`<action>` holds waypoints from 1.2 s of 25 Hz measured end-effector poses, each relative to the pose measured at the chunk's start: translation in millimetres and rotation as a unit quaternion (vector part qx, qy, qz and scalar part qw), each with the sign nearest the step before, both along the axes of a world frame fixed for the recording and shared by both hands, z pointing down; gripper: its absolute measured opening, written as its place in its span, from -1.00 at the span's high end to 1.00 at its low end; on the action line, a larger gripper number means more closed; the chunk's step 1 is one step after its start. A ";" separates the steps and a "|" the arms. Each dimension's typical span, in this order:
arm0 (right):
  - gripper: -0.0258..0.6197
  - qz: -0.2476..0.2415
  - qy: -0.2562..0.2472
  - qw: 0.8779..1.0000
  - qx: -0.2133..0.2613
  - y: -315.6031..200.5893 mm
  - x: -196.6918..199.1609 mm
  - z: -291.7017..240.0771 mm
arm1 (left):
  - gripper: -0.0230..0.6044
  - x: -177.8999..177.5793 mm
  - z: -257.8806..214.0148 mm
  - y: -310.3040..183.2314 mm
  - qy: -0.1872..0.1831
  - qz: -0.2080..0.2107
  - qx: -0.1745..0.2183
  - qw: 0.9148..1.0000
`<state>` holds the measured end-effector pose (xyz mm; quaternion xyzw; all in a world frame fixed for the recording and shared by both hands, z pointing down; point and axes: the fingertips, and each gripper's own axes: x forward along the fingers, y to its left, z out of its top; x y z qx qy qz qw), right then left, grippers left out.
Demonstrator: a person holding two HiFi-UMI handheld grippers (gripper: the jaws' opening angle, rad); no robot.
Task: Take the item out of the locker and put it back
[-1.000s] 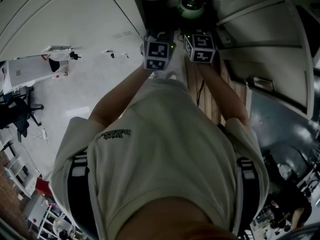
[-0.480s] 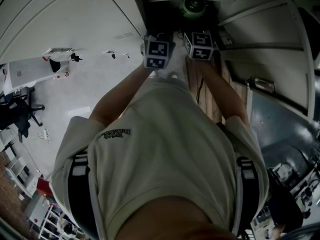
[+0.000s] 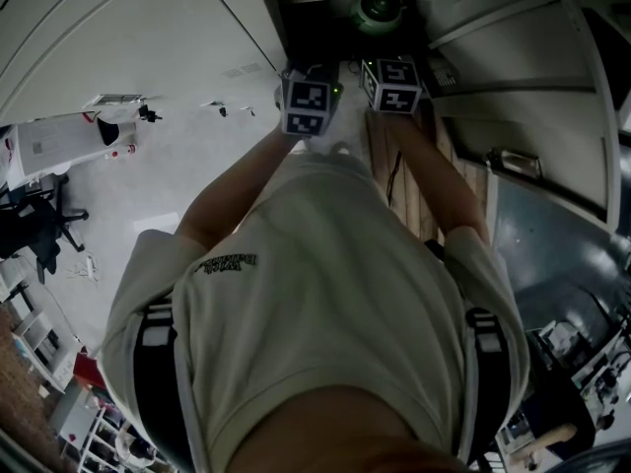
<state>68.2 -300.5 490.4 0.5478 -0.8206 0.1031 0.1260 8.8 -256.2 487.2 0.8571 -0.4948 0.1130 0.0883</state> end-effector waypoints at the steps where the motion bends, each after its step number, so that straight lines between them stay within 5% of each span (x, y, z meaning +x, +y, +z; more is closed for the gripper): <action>1: -0.32 -0.001 -0.003 1.000 0.001 0.3 -0.3 -1.2 | 0.88 -0.1 -0.3 0.4 -0.001 0.001 0.001 1.000; 14: -0.32 0.002 0.002 1.000 0.029 24.3 8.6 -34.4 | 0.88 -1.3 -16.4 11.5 0.000 0.007 0.015 1.000; 30: -0.27 -0.003 -0.046 0.995 0.091 66.2 25.1 -124.3 | 0.88 1.3 -109.5 39.3 0.036 0.026 0.080 0.996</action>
